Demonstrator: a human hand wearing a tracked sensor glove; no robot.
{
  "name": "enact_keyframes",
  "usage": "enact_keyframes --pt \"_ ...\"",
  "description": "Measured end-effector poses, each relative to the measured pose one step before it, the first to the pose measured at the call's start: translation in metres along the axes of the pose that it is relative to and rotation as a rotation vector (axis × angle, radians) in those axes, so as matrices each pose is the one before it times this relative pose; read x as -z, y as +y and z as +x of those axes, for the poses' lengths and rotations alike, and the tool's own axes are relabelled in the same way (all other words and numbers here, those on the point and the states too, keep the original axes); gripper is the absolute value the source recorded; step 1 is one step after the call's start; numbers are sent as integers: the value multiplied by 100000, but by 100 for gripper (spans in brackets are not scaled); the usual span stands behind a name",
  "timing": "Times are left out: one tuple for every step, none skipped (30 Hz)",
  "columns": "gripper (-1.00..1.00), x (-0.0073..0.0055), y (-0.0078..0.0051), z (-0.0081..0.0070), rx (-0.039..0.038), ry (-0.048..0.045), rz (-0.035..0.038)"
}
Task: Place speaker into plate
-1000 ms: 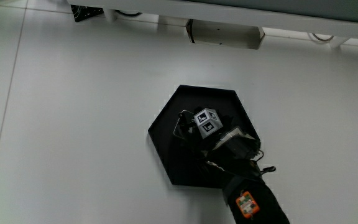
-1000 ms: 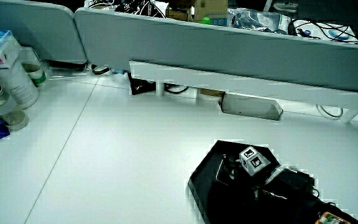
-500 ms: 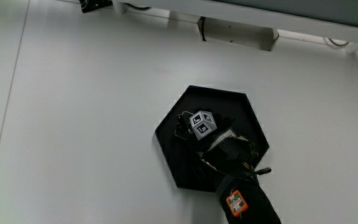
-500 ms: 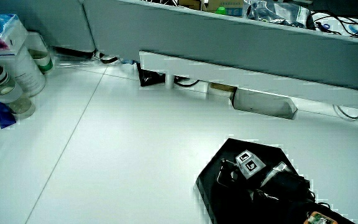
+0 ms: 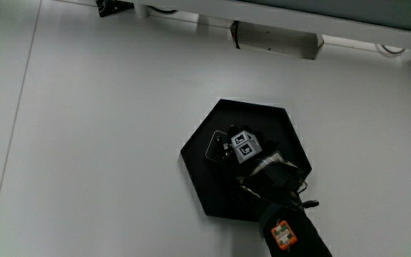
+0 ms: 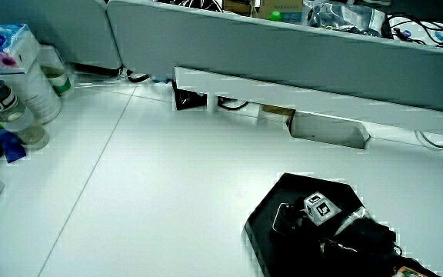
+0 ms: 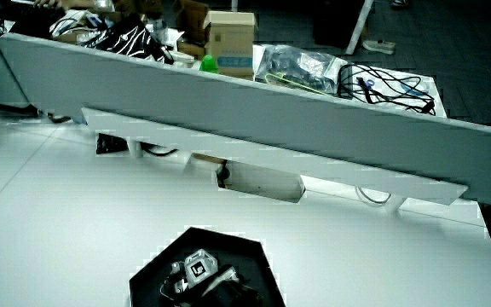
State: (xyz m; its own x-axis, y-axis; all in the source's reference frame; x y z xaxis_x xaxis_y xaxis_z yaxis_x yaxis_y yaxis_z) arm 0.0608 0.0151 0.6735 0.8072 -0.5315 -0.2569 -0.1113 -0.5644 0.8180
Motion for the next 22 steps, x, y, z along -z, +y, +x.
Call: enact_keyframes --pt "-64 208 -71 289 -1072 1336 1235" --pt "-73 203 -77 291 -1072 1336 1235" --pt "-82 271 -42 312 -871 2521 714" --pt "-91 -231 -691 316 -3354 3814 4472" --pt "-100 39 -412 276 1439 1061 1513" --pt "-100 -250 -770 348 -50 2851 3161" --pt "-100 132 -397 298 -1812 3805 3573" --pt "-100 -232 -668 354 1495 1785 3700" --pt "-100 959 231 384 -1772 3716 -1424" --pt "-100 -26 -581 383 -2618 5381 4191" --pt "-100 -405 -781 252 -499 2629 4308" --pt "-100 775 53 427 -2054 4254 306" --pt "-100 -30 -513 428 1464 3838 3347" --pt "-100 496 -200 587 1663 2275 152" --pt "-100 -457 -891 292 -665 -104 5198" --pt "-100 0 -343 183 -744 2016 1122" --pt "-100 -7 -344 180 -744 2016 1122" --pt "-100 -15 -345 178 -744 2016 1122" --pt "-100 -22 -346 175 -744 2016 1122" --pt "-100 -30 -347 172 -744 2016 1122" --pt "-100 -37 -348 168 -744 2016 1122" --pt "-100 -44 -349 165 -744 2016 1122"
